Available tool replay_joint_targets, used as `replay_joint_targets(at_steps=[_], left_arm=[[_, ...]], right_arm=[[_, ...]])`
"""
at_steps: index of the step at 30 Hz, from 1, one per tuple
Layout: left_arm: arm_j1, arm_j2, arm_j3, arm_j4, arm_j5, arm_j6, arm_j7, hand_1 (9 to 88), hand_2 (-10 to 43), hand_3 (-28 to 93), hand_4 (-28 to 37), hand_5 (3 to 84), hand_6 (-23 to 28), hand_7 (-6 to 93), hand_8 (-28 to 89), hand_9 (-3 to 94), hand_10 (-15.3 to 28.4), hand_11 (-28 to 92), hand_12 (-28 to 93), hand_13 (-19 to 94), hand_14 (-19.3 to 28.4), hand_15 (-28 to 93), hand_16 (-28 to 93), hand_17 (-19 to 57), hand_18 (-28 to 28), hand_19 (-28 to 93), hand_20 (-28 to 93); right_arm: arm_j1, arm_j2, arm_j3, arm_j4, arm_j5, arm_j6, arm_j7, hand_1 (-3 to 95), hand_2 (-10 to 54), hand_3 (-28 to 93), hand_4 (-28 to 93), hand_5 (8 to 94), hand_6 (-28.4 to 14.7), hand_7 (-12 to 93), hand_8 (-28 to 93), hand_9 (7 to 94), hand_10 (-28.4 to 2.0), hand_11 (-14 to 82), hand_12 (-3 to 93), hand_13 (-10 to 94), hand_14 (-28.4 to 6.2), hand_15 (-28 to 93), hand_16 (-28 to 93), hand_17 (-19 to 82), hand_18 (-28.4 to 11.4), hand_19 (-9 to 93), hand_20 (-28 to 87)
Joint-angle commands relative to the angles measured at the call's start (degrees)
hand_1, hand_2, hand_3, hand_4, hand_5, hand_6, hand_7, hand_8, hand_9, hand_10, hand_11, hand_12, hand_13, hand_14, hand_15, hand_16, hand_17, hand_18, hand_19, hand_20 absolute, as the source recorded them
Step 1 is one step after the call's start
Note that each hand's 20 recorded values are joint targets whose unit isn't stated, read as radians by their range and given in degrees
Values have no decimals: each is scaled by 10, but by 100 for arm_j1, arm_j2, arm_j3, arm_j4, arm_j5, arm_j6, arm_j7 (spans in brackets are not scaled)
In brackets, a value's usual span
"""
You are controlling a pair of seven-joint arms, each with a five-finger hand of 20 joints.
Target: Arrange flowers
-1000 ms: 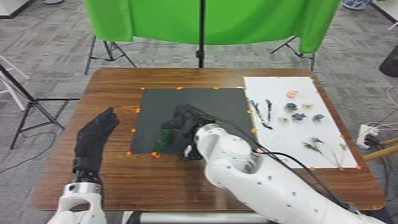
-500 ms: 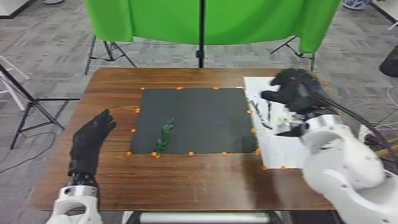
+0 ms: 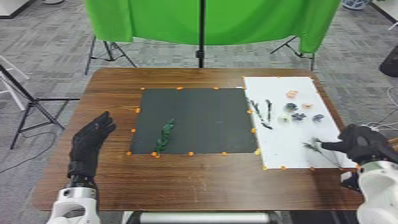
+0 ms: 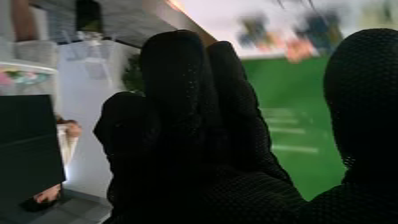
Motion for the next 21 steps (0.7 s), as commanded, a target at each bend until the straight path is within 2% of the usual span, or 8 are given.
replay_joint_targets(at_steps=[1, 3, 6, 7, 9, 10, 15, 21], left_arm=[[140, -109, 29, 13, 58, -95, -84, 254, 12, 674, -256, 428, 69, 55, -48, 370, 130, 146, 116, 284, 173, 240, 2, 59, 136, 105, 216], [165, -118, 22, 5, 53, -114, -81, 256, 12, 672, -255, 428, 69, 55, -48, 370, 130, 145, 116, 284, 174, 241, 2, 59, 136, 105, 216], [154, -125, 29, 9, 46, -93, -92, 258, 12, 670, -253, 428, 69, 55, -48, 370, 130, 146, 116, 286, 175, 243, 3, 59, 136, 105, 216], [156, -126, 27, 8, 39, -97, -91, 258, 12, 670, -253, 427, 69, 56, -48, 371, 130, 146, 116, 287, 175, 244, 3, 59, 136, 105, 216], [166, -126, 22, 5, 39, -90, -81, 258, 12, 669, -252, 428, 70, 55, -48, 372, 131, 148, 116, 286, 175, 245, 2, 60, 136, 104, 216], [163, -124, 23, 4, 35, -85, -90, 258, 12, 668, -252, 429, 70, 55, -48, 372, 131, 148, 116, 287, 176, 246, 2, 60, 136, 105, 216], [150, -123, 51, 13, 29, -101, -95, 257, 13, 668, -252, 429, 70, 56, -48, 376, 132, 151, 117, 290, 176, 249, 1, 59, 136, 106, 216], [114, -128, 84, 30, 34, -164, -110, 256, 12, 670, -250, 429, 70, 56, -48, 378, 134, 152, 117, 292, 177, 250, 0, 59, 136, 106, 216]], right_arm=[[-79, -53, -384, 356, -54, 407, 124, 325, -95, 641, -235, 597, -59, 117, -54, 617, -172, 208, 259, 719, -106, 625, 306, 526, -155, 932, 460], [-31, -56, -552, 502, -213, 676, 128, 354, -95, 649, -247, 621, -50, 133, -58, 646, -164, 223, 258, 742, -93, 631, 306, 546, -144, 932, 468], [47, -57, -816, 760, -583, 1519, 104, 413, -95, 649, -255, 670, -31, 162, -69, 710, -143, 253, 250, 785, -73, 631, 311, 568, -134, 932, 483], [31, -61, -837, 784, -643, 1784, 90, 436, -95, 651, -254, 697, -23, 172, -42, 744, -133, 264, 253, 803, -66, 629, 315, 582, -130, 932, 497], [74, -90, -877, 815, -767, 2286, 79, 561, -95, 515, -191, 782, -6, 198, 100, 844, -103, 228, 361, 855, -47, 615, 318, 618, -120, 932, 523], [121, -96, -891, 791, -781, 2423, 92, 572, -95, 514, -190, 792, -3, 203, 113, 858, -99, 220, 378, 862, -44, 613, 318, 624, -118, 932, 527], [623, -217, -1193, 518, -423, 2872, 53, 584, -95, 572, -196, 837, 7, 244, 140, 894, -95, 296, 381, 905, -27, 609, 327, 663, -107, 932, 559], [1728, -576, -2325, 386, 35, 3063, -153, 591, -95, 571, -187, 840, 5, 243, 141, 900, -94, 316, 371, 914, -24, 606, 328, 674, -103, 932, 563]])
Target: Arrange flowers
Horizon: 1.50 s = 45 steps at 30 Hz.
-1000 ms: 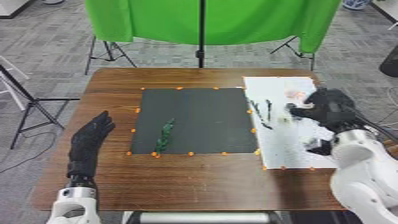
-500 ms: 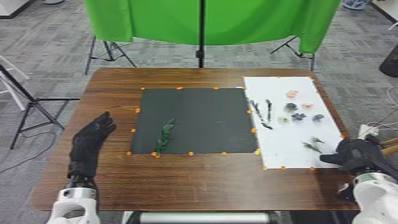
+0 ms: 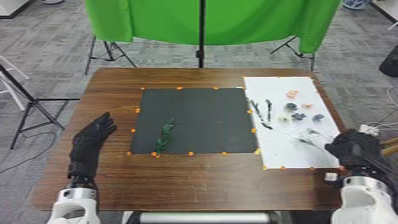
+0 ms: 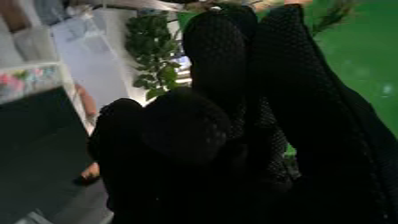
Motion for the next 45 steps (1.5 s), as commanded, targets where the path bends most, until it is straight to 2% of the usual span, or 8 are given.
replay_joint_targets(at_steps=[1, 14, 28, 33, 34, 35, 36, 45], left_arm=[[81, -98, 107, 46, 16, -137, -86, 256, 11, 670, -250, 429, 70, 56, -48, 379, 134, 153, 117, 292, 177, 250, 0, 59, 136, 106, 216], [47, -115, 177, 72, 40, -227, -133, 258, 9, 668, -247, 429, 71, 54, -47, 380, 133, 153, 117, 293, 178, 251, -1, 59, 136, 104, 215], [-22, -113, 228, 96, 69, -330, -221, 258, 8, 666, -245, 430, 74, 51, -47, 380, 134, 149, 118, 292, 178, 248, 0, 58, 137, 104, 215], [-36, -102, 213, 99, 80, -367, -253, 258, 8, 666, -243, 429, 74, 48, -46, 378, 134, 148, 118, 291, 178, 248, 0, 58, 137, 104, 214], [-31, -102, 209, 97, 83, -368, -257, 258, 8, 666, -242, 429, 74, 47, -46, 377, 134, 147, 118, 291, 178, 248, 0, 58, 136, 104, 214], [-33, -99, 207, 93, 84, -368, -261, 258, 7, 667, -241, 428, 75, 47, -46, 377, 134, 146, 118, 291, 177, 248, 0, 58, 136, 103, 214], [-38, -96, 208, 93, 86, -375, -274, 257, 7, 667, -241, 427, 74, 47, -45, 376, 134, 146, 118, 291, 178, 248, 0, 58, 136, 103, 214], [-35, -97, 206, 93, 93, -408, -282, 261, 7, 662, -236, 424, 73, 47, -45, 372, 133, 141, 119, 289, 178, 244, 2, 57, 136, 103, 214]], right_arm=[[1463, -488, -1337, -276, 461, 278, -263, 592, -95, 569, -184, 840, 5, 243, 141, 901, -93, 317, 369, 916, -24, 605, 328, 675, -102, 932, 563], [2806, -1811, -3008, 492, 979, -43, -723, 595, -95, 564, -168, 843, 0, 240, 145, 907, -91, 315, 367, 925, -20, 594, 334, 686, -97, 932, 559], [3480, -2004, -3803, 1034, 1714, -49, -733, 586, -95, 547, -146, 836, -6, 243, 148, 905, -94, 314, 364, 930, -17, 586, 340, 690, -92, 932, 551], [3612, -2007, -3970, 1118, 1854, -114, -767, 589, -95, 422, -92, 820, -14, 239, 148, 891, -113, 352, 296, 928, -20, 578, 346, 690, -91, 932, 548], [3622, -2003, -3994, 1112, 1889, -151, -771, 710, -95, 58, 158, 818, -16, 238, 147, 889, -115, 359, 279, 927, -20, 576, 348, 689, -91, 932, 546], [3650, -2004, -4037, 1122, 1900, -165, -779, 794, -95, -201, 336, 816, -18, 235, 146, 886, -118, 362, 269, 926, -21, 574, 348, 688, -91, 932, 544], [3665, -2002, -4077, 1129, 1878, -186, -781, 810, -95, -263, 375, 815, -20, 233, 145, 885, -120, 362, 266, 926, -21, 573, 347, 688, -91, 932, 542], [3827, -2009, -4326, 1211, 2060, -199, -930, 745, -95, -283, 438, 801, -25, 216, 90, 882, -124, 362, 262, 924, -24, 559, 343, 684, -90, 932, 515]])
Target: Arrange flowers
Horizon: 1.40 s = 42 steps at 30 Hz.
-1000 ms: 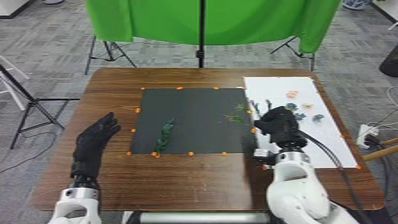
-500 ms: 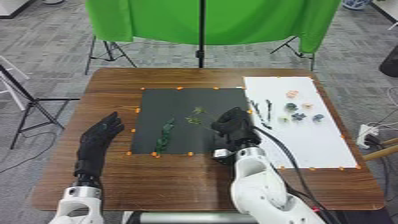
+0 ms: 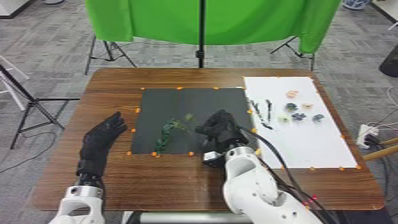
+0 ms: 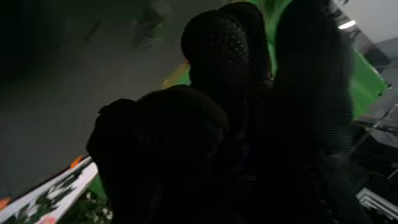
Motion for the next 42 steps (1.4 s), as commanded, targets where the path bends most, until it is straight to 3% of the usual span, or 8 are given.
replay_joint_targets(at_steps=[1, 2, 4, 6, 10, 21, 35, 42], left_arm=[[87, -74, 78, 74, 29, -75, -77, 261, 7, 662, -235, 424, 73, 47, -44, 372, 133, 141, 120, 289, 178, 244, 2, 57, 136, 103, 214], [81, -77, 84, 77, 33, -80, -79, 261, 7, 663, -234, 424, 73, 47, -44, 372, 133, 141, 120, 288, 178, 244, 2, 57, 136, 103, 214], [64, -80, 93, 82, 44, -116, -87, 261, 7, 662, -233, 425, 74, 46, -45, 372, 133, 141, 120, 288, 178, 244, 2, 56, 137, 104, 214], [54, -82, 97, 80, 57, -134, -84, 262, 7, 661, -232, 425, 74, 46, -45, 372, 133, 141, 120, 288, 178, 244, 2, 56, 137, 104, 214], [86, -80, 65, 67, 54, -125, -120, 263, 6, 661, -232, 425, 74, 46, -44, 372, 133, 142, 121, 288, 179, 244, 3, 56, 137, 103, 213], [59, -90, 59, 73, 79, -171, -152, 262, 7, 660, -230, 424, 74, 45, -44, 372, 133, 144, 121, 287, 180, 244, 3, 55, 136, 102, 213], [68, -124, 64, 71, 87, -171, -137, 261, 7, 660, -230, 424, 75, 44, -44, 371, 133, 141, 121, 285, 179, 243, 4, 52, 137, 103, 214], [129, -143, 18, 48, 64, -135, -150, 262, 7, 659, -230, 424, 76, 43, -43, 371, 133, 141, 121, 286, 178, 241, 5, 51, 138, 104, 214]], right_arm=[[130, -65, -204, 66, 76, -41, -137, 742, -95, -283, 441, 800, -24, 216, 83, 881, -124, 362, 262, 924, -25, 559, 343, 684, -89, 932, 513], [146, -60, -224, 74, 78, -36, -148, 728, -95, -272, 455, 800, -24, 220, 56, 881, -125, 361, 260, 924, -25, 558, 342, 684, -89, 932, 508], [99, -52, -172, 27, 80, -40, -168, 468, -95, 481, -122, 797, -23, 226, -48, 880, -125, 359, 259, 924, -26, 557, 340, 684, -89, 932, 504], [-27, -13, -47, -104, 5, -23, -165, 420, -95, 597, -225, 795, -24, 225, -78, 879, -126, 359, 259, 924, -26, 556, 340, 684, -89, 932, 500], [-419, 156, 314, -520, -533, -215, -45, 301, -95, 625, -157, 797, -28, 217, -82, 881, -130, 362, 261, 926, -31, 556, 341, 682, -97, 932, 503], [-462, 361, 463, -820, -64, -2099, 537, 196, 114, 594, -142, 816, -42, 154, -80, 893, -140, 373, 273, 926, -48, 576, 341, 687, -112, 932, 539], [-519, 370, 327, -982, 10, -2133, 412, 184, 136, 595, -139, 801, -43, 137, -75, 889, -143, 375, 281, 923, -51, 584, 342, 688, -110, 932, 542], [-781, 913, 1363, -1656, 528, -1543, 126, 218, 43, 619, -118, 808, -37, 165, -66, 886, -142, 369, 280, 921, -50, 580, 343, 685, -112, 932, 542]])
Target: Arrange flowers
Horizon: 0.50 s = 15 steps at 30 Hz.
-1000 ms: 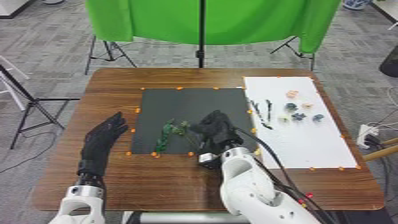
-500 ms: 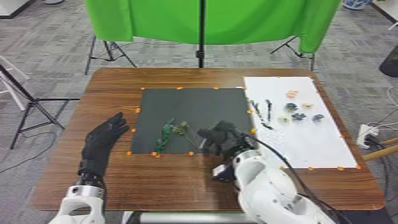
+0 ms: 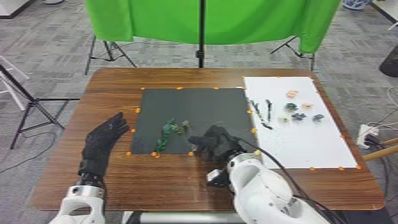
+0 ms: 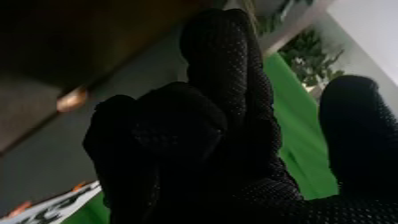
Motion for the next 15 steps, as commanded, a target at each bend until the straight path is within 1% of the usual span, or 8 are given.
replay_joint_targets(at_steps=[1, 3, 4, 6, 9, 12, 13, 15], left_arm=[[138, -107, 26, 54, 8, -32, -70, 262, 7, 659, -230, 424, 75, 44, -43, 371, 133, 141, 121, 286, 179, 242, 5, 51, 138, 105, 214], [141, -107, 29, 57, 10, -32, -66, 262, 7, 659, -230, 424, 75, 44, -43, 371, 133, 141, 122, 286, 179, 244, 6, 50, 138, 105, 215], [155, -107, 25, 48, 7, -30, -66, 262, 6, 660, -230, 424, 75, 45, -43, 372, 133, 142, 122, 286, 179, 243, 5, 50, 138, 105, 215], [135, -105, 36, 50, 20, -47, -67, 263, 7, 659, -230, 425, 75, 44, -44, 372, 133, 142, 122, 286, 178, 242, 5, 50, 138, 105, 214], [155, -109, 22, 32, 42, -62, -72, 262, 7, 659, -230, 426, 76, 44, -44, 372, 133, 142, 122, 286, 178, 242, 6, 50, 139, 106, 214], [180, -100, 2, 17, 37, -63, -93, 262, 7, 658, -232, 425, 74, 47, -44, 374, 133, 143, 122, 287, 179, 244, 6, 50, 139, 106, 214], [191, -103, -4, 13, 42, -61, -89, 261, 7, 659, -231, 426, 74, 47, -44, 376, 134, 144, 122, 288, 180, 244, 5, 50, 139, 106, 214], [218, -114, -9, 1, 33, -49, -78, 261, 7, 658, -231, 426, 74, 46, -45, 377, 134, 144, 122, 288, 180, 245, 5, 50, 139, 105, 213]], right_arm=[[-192, 664, 1030, -621, 234, 816, -263, 237, 17, 624, -114, 809, -36, 169, -65, 887, -139, 369, 279, 921, -49, 580, 342, 684, -112, 932, 543], [134, 929, 1045, -370, -203, 1220, -166, 267, -34, 644, -108, 802, -32, 170, -66, 886, -133, 382, 281, 921, -48, 588, 339, 683, -115, 932, 550], [351, 1042, 1047, -196, -320, 1191, -64, 277, -50, 650, -106, 792, -30, 168, -66, 883, -129, 391, 284, 920, -46, 595, 341, 683, -117, 932, 555], [717, 1232, 1101, 147, -444, 918, 138, 294, -80, 658, -105, 771, -29, 160, -67, 879, -122, 412, 287, 918, -45, 611, 341, 682, -120, 932, 568], [1240, 1427, 1044, 692, -408, 419, 415, 303, -94, 650, -106, 742, -36, 139, -67, 877, -121, 421, 284, 915, -45, 625, 340, 682, -122, 932, 584], [1583, 1536, 914, 1167, -399, 213, 518, 289, -95, 624, -113, 725, -49, 119, -65, 875, -128, 434, 288, 910, -36, 647, 342, 682, -125, 932, 624], [1675, 1560, 854, 1296, -369, 204, 548, 284, -95, 621, -114, 723, -51, 116, -65, 874, -129, 435, 289, 910, -35, 648, 342, 683, -124, 932, 632], [1807, 1555, 803, 1495, -275, 14, 605, 280, -95, 617, -117, 717, -55, 114, -65, 874, -130, 437, 290, 909, -35, 649, 343, 683, -124, 932, 640]])
